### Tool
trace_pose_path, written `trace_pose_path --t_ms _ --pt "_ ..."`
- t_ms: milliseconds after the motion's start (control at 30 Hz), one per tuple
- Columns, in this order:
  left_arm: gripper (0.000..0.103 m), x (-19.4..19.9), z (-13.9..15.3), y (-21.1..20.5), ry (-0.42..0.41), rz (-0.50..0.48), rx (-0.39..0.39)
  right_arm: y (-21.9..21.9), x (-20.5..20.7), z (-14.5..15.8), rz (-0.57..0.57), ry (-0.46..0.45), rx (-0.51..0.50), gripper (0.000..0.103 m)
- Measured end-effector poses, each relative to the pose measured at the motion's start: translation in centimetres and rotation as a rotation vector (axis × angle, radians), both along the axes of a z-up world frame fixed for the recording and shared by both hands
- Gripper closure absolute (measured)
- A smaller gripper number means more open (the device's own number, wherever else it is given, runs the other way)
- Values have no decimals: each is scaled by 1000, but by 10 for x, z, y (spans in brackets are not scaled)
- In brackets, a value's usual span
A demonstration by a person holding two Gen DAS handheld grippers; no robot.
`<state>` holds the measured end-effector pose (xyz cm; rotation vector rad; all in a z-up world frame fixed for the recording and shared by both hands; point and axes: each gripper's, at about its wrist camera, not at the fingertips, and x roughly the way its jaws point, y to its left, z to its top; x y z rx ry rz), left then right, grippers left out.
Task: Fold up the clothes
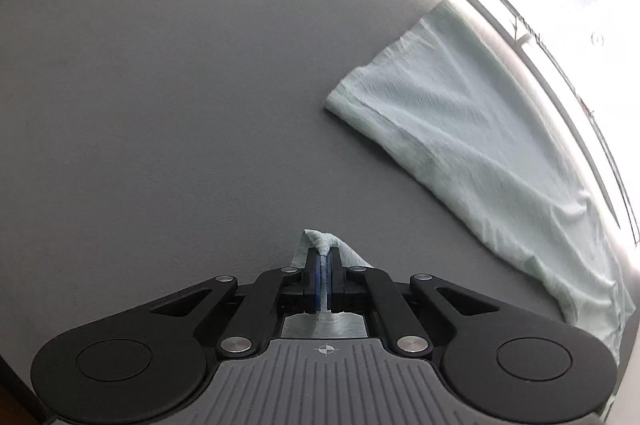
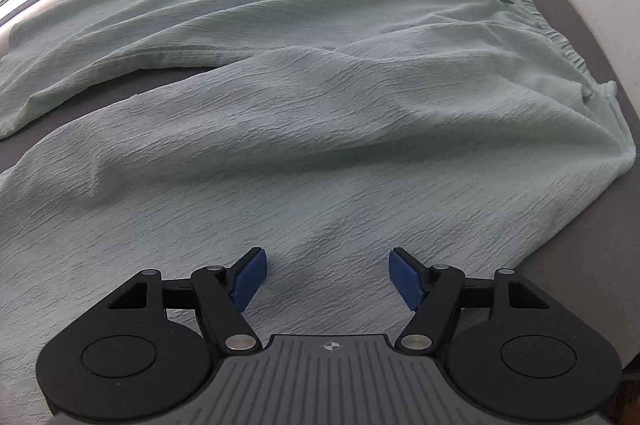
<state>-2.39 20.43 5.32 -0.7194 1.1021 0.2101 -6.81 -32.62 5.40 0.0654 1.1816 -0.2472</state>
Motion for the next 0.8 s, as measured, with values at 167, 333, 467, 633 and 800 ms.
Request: trace_pose_path --t_ms 167,333,467,633,800 --pt "98 29 7 9 0 9 14 5 1 1 -11 -8 -6 31" --pt "98 60 2 20 36 39 25 4 -1 8 -32 -40 -9 31" --pt "97 76 -18 26 87 62 34 -4 -7 12 -62 -56 -12 31" --pt "83 65 -17 28 76 47 36 -30 -19 17 -125 -82 -18 31" --pt "69 26 6 18 18 20 88 -84 -31 30 -242 -178 -59 25"
